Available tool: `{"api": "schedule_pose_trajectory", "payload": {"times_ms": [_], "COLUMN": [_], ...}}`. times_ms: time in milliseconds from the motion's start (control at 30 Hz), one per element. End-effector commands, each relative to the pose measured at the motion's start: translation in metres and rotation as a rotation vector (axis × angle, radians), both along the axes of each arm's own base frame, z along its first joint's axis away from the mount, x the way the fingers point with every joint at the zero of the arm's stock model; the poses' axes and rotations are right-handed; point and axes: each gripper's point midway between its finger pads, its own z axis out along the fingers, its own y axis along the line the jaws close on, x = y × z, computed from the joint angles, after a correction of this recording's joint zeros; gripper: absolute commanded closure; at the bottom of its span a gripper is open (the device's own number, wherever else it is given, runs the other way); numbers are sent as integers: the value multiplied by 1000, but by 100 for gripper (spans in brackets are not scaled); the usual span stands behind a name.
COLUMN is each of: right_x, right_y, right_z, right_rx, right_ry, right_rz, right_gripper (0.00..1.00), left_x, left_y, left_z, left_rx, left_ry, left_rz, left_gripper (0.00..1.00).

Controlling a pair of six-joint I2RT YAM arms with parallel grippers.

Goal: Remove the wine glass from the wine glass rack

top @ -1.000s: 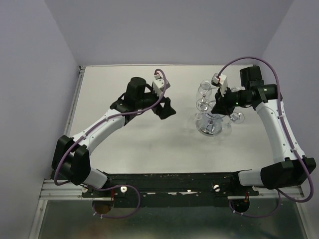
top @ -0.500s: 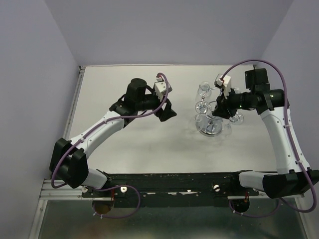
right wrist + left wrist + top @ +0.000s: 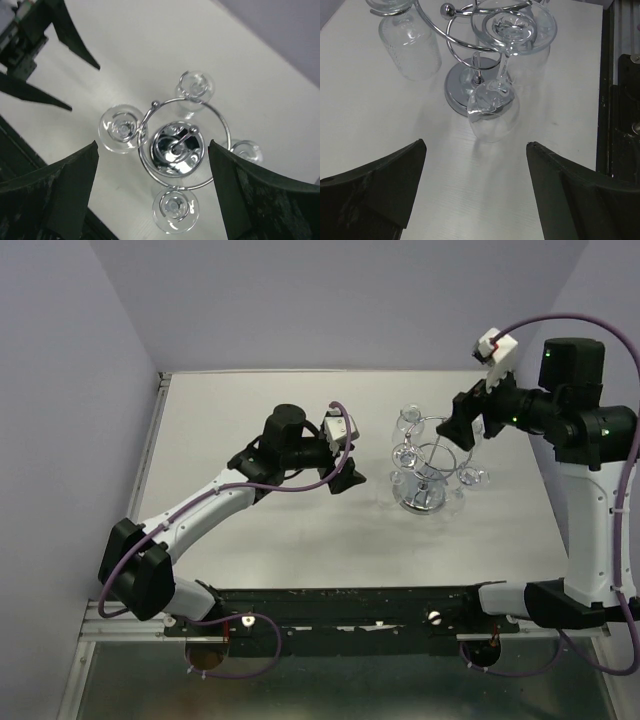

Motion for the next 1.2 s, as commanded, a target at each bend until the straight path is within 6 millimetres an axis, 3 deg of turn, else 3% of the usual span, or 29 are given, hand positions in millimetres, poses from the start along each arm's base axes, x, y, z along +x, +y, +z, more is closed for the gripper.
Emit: {"api": "schedule_pose_trajectory", "payload": {"times_ms": [0, 133, 367, 567, 1167], "right_x": [19, 34, 40, 42, 51], "right_y": [-15, -25, -40, -51, -59], "right_z": [45, 65, 66, 57, 44], "right_rx": [78, 101, 44, -8, -58], "right_ry": [-35, -92, -148, -149, -134], "right_rz": [-233, -333, -390, -430, -455], "right_gripper": [0, 0, 0, 0, 1], "left_x": [7, 8, 10, -2, 8], "left_y": [-20, -35, -60, -77, -88], "left_z": [20, 14, 4, -10, -35], "left_rx": [-43, -59, -110, -113, -126], "left_ry": [-79, -75, -98, -125, -134], "left_rz": [-23, -43, -60, -106, -46], "left_gripper": [1, 6, 19, 32, 43]}}
